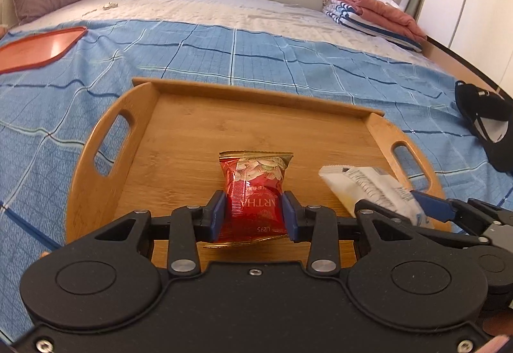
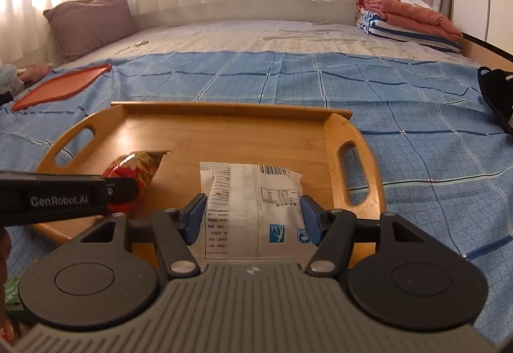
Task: Organize snacks
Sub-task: 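Carry both snacks onto the wooden tray and open both tools, then move both tools back over the remaining snack pile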
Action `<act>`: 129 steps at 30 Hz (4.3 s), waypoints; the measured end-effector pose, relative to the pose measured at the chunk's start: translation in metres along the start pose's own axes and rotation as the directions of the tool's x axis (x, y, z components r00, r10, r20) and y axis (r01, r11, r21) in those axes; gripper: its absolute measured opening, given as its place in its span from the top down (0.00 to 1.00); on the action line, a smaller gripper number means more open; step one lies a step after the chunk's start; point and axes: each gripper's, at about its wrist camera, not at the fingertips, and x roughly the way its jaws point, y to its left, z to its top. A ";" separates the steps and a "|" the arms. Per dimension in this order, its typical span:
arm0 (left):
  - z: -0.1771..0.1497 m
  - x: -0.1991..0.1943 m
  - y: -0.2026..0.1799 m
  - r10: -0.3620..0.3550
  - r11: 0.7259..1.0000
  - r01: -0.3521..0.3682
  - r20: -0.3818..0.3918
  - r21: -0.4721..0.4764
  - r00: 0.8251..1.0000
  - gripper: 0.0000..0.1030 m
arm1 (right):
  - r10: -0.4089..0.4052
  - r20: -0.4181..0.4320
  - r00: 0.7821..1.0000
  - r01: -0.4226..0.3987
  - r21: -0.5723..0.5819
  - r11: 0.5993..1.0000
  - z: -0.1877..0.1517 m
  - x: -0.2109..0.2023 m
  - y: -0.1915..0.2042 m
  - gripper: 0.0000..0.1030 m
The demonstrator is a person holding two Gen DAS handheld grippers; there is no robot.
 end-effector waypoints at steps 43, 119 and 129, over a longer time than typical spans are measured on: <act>-0.072 -0.240 0.034 -0.121 0.986 0.088 0.251 0.139 0.960 0.00 | 0.138 0.187 0.973 -0.146 0.029 0.989 -0.048 -0.197 0.026 0.00; -0.159 -0.160 0.060 -0.146 0.977 0.137 0.045 0.165 0.988 0.44 | 0.139 0.158 0.978 -0.146 0.035 0.989 -0.152 -0.176 0.078 0.31; -0.159 -0.164 0.054 -0.144 0.973 0.136 0.032 0.187 0.989 0.66 | 0.089 0.156 0.984 -0.105 0.093 0.990 -0.150 -0.166 0.071 0.00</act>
